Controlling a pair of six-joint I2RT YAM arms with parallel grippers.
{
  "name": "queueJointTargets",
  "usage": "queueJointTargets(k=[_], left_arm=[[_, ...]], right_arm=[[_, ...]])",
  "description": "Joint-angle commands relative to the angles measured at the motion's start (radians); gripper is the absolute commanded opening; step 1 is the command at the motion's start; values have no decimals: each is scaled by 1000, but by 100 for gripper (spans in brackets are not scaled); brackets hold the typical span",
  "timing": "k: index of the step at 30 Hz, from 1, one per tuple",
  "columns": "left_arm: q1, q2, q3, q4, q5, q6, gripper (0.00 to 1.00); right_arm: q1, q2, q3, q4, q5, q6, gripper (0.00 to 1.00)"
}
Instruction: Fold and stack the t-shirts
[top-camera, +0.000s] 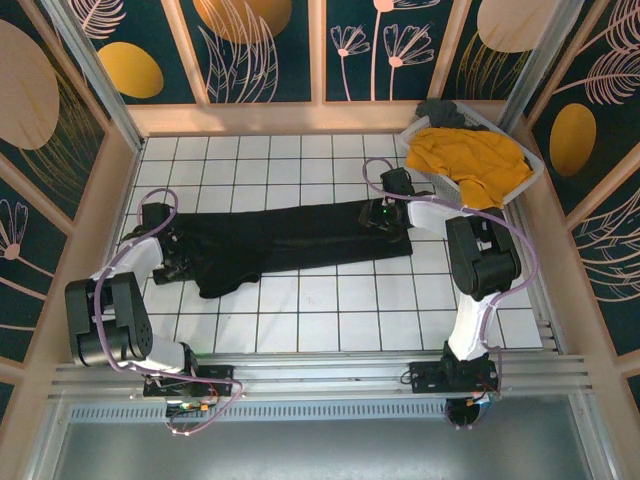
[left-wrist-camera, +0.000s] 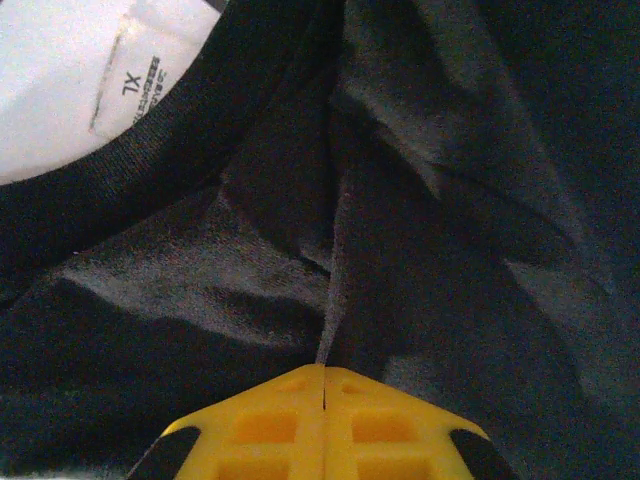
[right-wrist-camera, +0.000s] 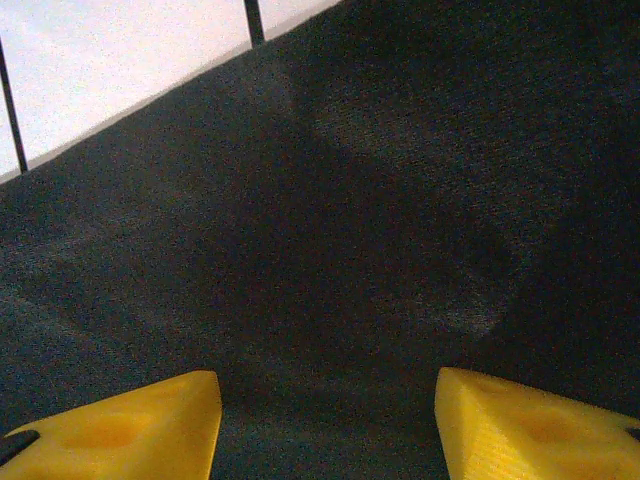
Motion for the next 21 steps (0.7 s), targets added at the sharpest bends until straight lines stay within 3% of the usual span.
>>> queueJointTargets(k=[1, 11, 21], left_arm=[[0, -35, 31, -30, -14, 0, 3], [0, -55, 57, -46, 11, -13, 0], [0, 18, 265, -156, 6, -76, 0]], right_arm=[[-5, 30, 16, -30, -14, 17, 59], [-6, 31, 19, -36, -15, 15, 59], [-6, 44, 26, -43, -8, 13, 59]])
